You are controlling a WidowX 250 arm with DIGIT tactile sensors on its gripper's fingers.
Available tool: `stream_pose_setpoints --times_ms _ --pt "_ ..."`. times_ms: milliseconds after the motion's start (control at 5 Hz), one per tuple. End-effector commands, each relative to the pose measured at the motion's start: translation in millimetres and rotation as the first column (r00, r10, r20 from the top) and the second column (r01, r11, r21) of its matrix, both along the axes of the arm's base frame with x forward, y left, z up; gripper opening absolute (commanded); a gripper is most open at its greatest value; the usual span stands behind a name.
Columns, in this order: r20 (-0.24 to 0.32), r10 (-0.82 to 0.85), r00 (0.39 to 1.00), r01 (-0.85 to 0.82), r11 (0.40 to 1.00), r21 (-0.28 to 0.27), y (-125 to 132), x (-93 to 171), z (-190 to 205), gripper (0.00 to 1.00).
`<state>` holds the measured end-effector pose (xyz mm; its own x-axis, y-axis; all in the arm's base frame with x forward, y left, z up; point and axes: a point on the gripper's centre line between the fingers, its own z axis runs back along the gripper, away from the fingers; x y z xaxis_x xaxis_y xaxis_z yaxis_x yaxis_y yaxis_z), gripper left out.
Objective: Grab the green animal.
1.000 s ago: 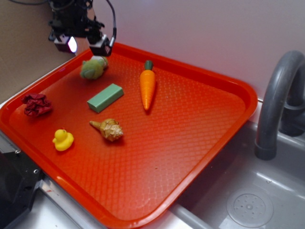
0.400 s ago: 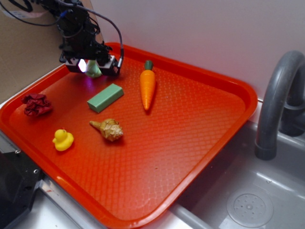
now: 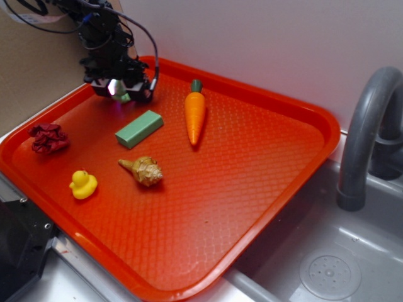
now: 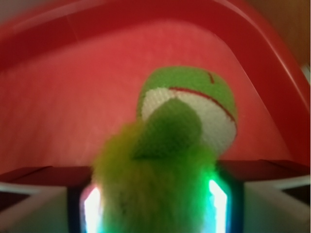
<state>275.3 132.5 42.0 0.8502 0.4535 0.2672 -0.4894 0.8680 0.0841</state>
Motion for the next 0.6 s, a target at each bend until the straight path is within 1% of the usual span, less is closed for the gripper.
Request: stream_pose_setpoints --times_ms 0,200,400 --pt "0.051 -0.192 0.980 0.188 0.979 0.079 -41.4 -10.1 100.5 0.00" --pt "0.039 -0.284 0.958 0.282 0.958 0.043 -65.8 -22.0 133.2 0.00" --pt "0.050 -0.328 0.943 0.327 0.945 0.023 -82.0 -34.7 157.4 0.00"
